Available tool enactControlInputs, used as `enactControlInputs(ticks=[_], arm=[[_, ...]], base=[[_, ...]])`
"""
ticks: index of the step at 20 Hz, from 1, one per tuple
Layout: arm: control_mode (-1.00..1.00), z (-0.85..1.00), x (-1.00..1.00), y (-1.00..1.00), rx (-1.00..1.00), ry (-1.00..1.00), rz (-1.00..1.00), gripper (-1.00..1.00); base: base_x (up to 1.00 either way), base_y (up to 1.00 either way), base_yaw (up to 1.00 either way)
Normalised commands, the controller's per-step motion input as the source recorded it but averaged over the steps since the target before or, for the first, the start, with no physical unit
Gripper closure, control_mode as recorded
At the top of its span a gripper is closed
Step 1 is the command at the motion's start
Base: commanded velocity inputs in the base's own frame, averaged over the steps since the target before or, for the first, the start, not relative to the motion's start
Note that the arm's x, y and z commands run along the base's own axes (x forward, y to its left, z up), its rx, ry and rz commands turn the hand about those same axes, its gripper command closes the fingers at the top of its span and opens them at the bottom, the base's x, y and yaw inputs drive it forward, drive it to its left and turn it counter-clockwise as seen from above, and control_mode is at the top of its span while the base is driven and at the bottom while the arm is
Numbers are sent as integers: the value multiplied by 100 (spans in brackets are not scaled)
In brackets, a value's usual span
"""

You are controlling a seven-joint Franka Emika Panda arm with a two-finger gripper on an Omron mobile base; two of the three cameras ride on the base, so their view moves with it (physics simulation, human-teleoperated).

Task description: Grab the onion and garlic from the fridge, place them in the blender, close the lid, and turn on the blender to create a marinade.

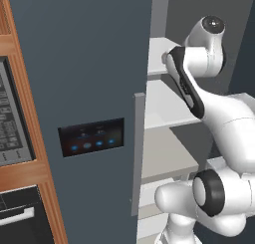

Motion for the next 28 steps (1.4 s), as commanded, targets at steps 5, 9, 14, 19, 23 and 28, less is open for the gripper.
enactControlInputs(ticks=[5, 9, 14, 19, 23, 28], arm=[[-100, -7, 60, -7, 0, 5, 0, -100], [-100, -7, 55, -8, 0, 4, 1, -100], [-100, -12, 44, -4, 0, 4, 1, -100], [-100, -15, 39, -2, 0, 4, 0, -100], [-100, -13, 44, -2, 0, 5, 0, -100], [-100, -17, 43, -2, 0, 6, 0, -100]], base=[[0, 0, 0], [0, 0, 0], [0, 0, 0], [0, 0, 0], [0, 0, 0], [0, 0, 0]])
